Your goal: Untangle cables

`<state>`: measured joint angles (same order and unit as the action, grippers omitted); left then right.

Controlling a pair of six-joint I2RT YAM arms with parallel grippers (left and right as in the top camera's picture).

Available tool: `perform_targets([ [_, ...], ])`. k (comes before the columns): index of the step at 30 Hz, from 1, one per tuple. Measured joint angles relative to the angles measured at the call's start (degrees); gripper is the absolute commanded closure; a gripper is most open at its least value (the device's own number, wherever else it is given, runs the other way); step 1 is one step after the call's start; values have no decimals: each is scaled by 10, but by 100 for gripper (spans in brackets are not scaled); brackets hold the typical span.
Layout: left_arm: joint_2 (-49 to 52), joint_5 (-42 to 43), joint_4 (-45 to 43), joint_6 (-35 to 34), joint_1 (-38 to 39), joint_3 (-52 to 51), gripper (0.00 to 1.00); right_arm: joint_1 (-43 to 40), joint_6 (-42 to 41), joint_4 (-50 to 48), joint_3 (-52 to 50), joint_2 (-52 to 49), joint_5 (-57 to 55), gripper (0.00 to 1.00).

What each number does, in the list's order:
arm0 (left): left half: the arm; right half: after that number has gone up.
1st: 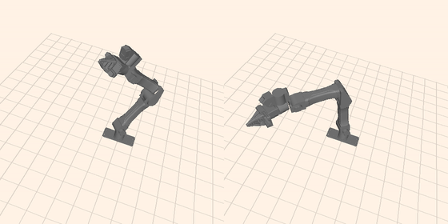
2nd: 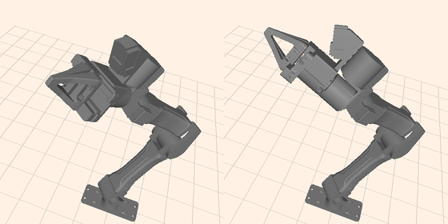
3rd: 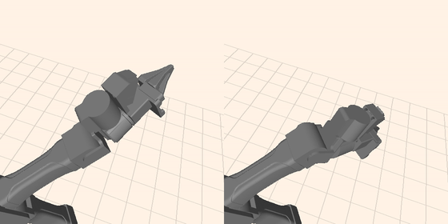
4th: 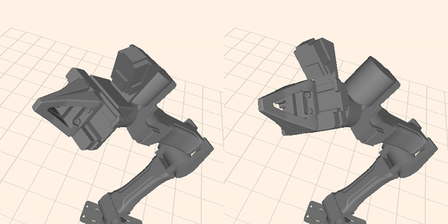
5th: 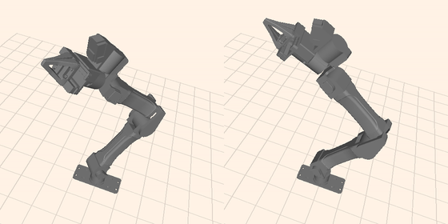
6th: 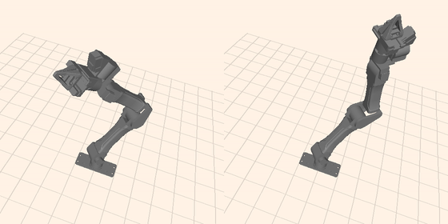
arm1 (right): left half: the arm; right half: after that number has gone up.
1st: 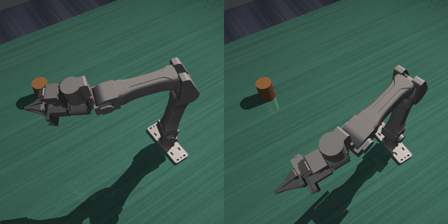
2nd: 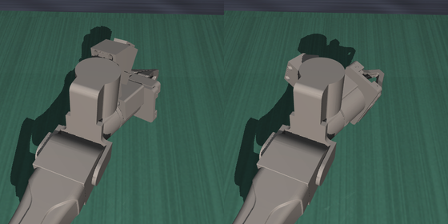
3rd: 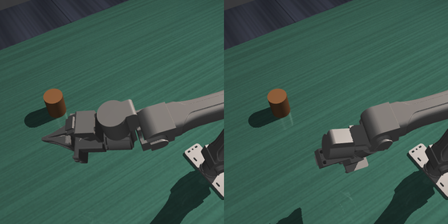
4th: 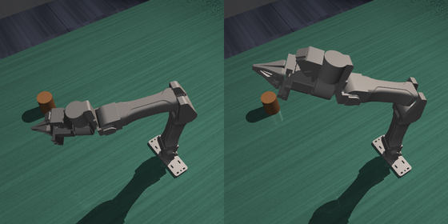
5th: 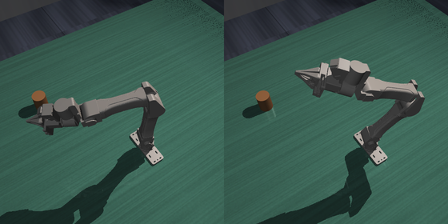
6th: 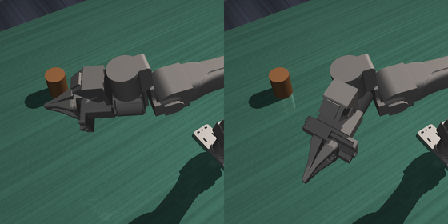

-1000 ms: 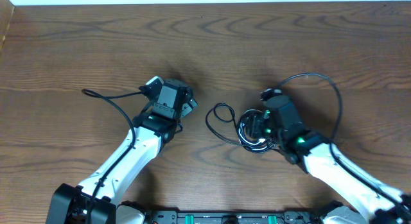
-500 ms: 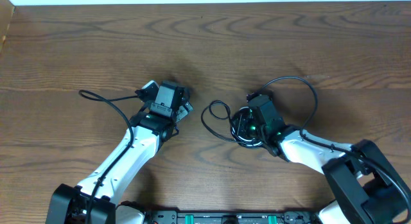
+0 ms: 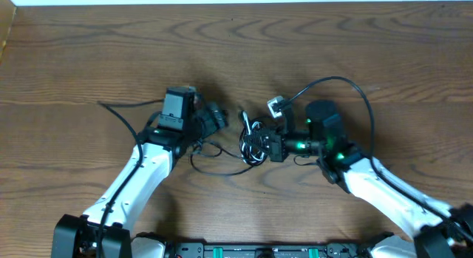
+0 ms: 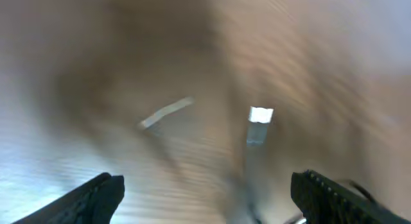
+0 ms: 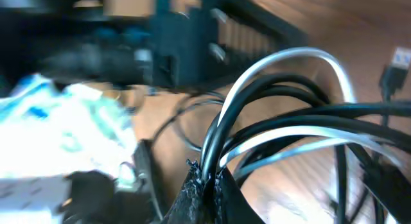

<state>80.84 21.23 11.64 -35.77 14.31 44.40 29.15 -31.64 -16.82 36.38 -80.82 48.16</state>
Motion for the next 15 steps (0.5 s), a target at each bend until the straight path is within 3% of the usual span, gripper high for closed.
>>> perform_targets([
  [3, -1, 96, -3, 61, 0, 0, 10, -8, 9, 0, 0, 26, 43, 99],
  [8, -1, 164, -3, 101, 0, 0, 10, -9, 14, 0, 0, 27, 90, 99],
  [15, -1, 207, -3, 126, 0, 0, 10, -9, 21, 37, 0, 27, -17, 99],
])
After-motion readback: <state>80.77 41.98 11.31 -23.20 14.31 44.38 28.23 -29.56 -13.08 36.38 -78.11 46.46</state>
